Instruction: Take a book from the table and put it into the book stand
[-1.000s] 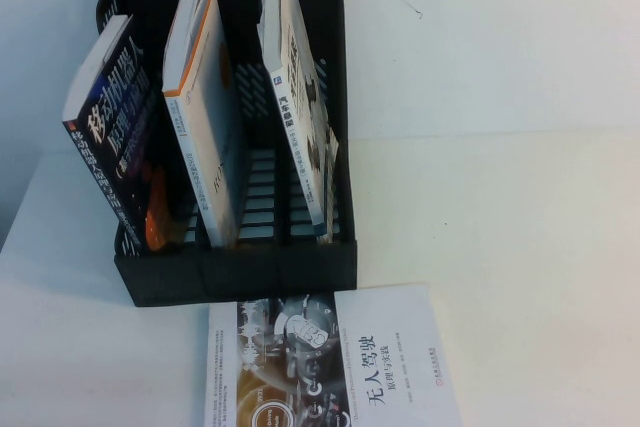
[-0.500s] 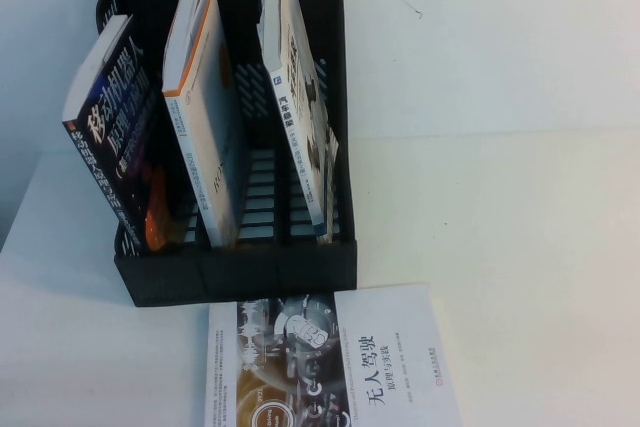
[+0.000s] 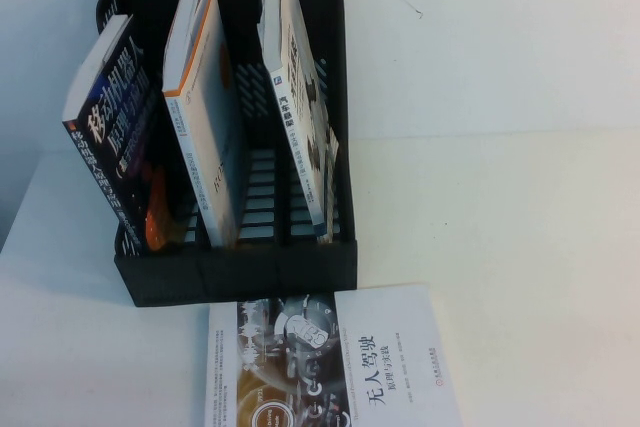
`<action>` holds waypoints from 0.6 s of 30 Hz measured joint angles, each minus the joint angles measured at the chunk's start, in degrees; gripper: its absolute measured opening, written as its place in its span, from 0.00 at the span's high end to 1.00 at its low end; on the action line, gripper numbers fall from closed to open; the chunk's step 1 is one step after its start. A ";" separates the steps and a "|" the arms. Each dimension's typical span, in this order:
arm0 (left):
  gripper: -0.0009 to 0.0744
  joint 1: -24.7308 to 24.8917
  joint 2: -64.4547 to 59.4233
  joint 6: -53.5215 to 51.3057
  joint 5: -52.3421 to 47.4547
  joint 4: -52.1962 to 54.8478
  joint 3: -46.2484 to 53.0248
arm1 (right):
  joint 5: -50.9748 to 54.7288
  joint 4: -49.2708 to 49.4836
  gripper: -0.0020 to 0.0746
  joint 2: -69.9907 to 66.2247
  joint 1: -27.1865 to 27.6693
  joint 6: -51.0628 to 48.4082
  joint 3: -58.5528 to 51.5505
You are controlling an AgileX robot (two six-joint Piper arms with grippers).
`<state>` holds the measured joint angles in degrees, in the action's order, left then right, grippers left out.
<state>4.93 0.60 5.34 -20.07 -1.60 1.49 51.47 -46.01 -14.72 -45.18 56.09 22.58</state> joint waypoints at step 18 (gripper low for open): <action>0.99 0.00 0.00 -0.13 0.00 0.21 0.00 | -0.25 -0.44 0.96 0.28 0.00 0.00 -0.42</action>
<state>4.93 0.60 5.21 -20.07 -1.39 1.49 51.22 -46.45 -14.44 -45.18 56.09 22.15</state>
